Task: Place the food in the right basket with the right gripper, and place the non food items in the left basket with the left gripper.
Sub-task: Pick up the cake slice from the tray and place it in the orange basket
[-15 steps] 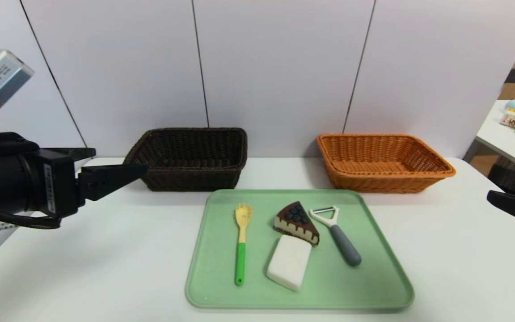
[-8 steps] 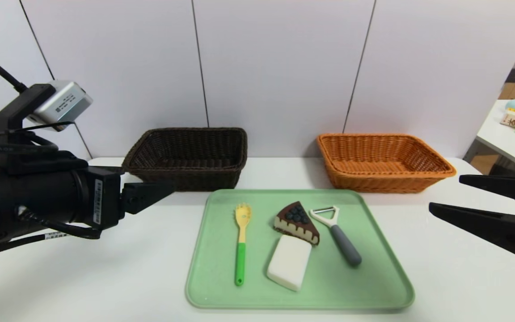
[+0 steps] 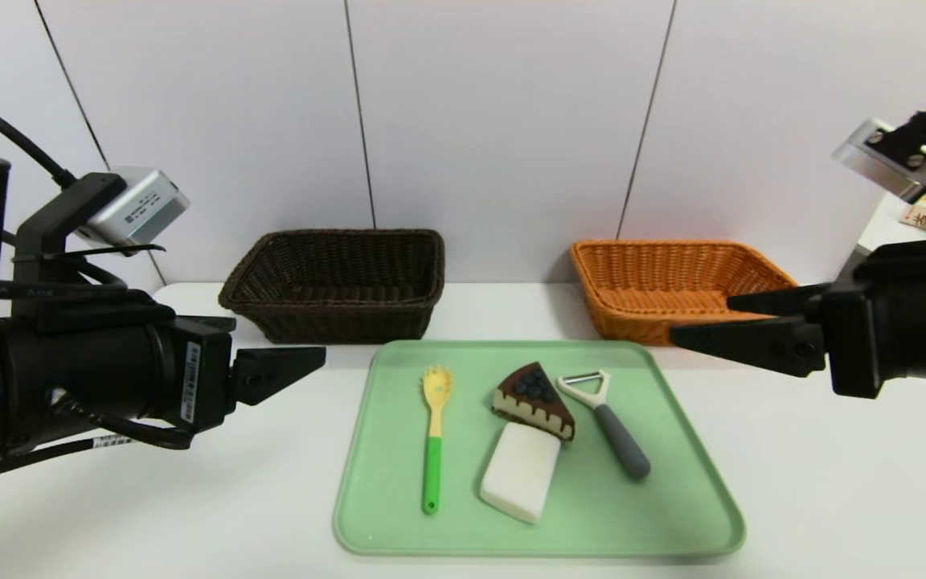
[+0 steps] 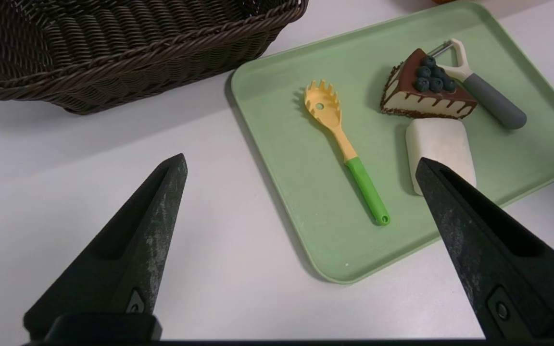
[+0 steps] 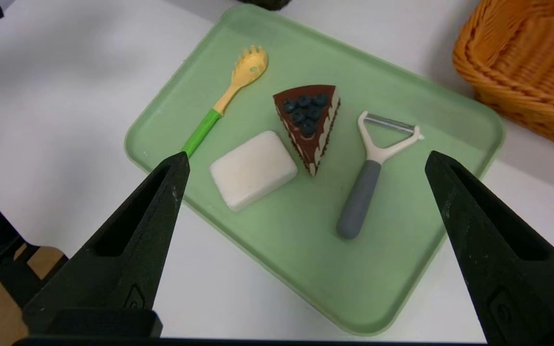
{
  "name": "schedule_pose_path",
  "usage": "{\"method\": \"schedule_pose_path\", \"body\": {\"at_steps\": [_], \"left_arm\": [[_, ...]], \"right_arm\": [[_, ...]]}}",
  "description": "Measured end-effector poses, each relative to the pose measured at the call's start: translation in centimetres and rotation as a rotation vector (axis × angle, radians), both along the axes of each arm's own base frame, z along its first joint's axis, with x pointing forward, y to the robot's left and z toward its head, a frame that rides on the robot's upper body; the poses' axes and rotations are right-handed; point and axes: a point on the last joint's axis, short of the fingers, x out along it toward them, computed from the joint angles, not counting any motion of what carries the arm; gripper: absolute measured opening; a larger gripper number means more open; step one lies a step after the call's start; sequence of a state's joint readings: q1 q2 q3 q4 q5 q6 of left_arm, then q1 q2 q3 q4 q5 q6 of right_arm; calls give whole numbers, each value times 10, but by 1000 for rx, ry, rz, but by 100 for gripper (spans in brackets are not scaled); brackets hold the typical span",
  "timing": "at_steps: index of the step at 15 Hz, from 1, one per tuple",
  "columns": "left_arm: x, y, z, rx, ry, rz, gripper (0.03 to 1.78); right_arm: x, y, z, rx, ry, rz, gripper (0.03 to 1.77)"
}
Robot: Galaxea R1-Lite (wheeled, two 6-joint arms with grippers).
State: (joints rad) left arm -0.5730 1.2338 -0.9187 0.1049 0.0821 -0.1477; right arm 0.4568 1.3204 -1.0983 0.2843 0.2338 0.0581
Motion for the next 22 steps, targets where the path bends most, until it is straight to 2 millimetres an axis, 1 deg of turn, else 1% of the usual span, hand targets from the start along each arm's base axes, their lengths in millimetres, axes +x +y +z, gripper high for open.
{"method": "schedule_pose_path", "body": {"at_steps": [5, 9, 12, 14, 17, 19, 22], "left_arm": [[0, 0, -4, 13, 20, 1, 169], [-2, 1, -5, 20, 30, 4, 169], [-3, 1, -5, 22, 27, 17, 169], [-5, 1, -5, 22, 24, 13, 169], [-8, 2, -4, 28, 24, 19, 169], [-9, 3, -4, 28, 25, 18, 169], [-10, 4, -5, 33, 30, 19, 169]], "right_arm": [[35, 19, 7, -76, 161, 8, 169], [56, 36, 17, -100, 316, -7, 169], [72, 50, 18, -136, 447, -27, 169], [83, 59, 10, -191, 537, -43, 169], [102, 75, -14, -293, 578, -81, 169], [114, 86, -27, -313, 563, -62, 169], [127, 98, -35, -314, 485, -15, 169]]}}
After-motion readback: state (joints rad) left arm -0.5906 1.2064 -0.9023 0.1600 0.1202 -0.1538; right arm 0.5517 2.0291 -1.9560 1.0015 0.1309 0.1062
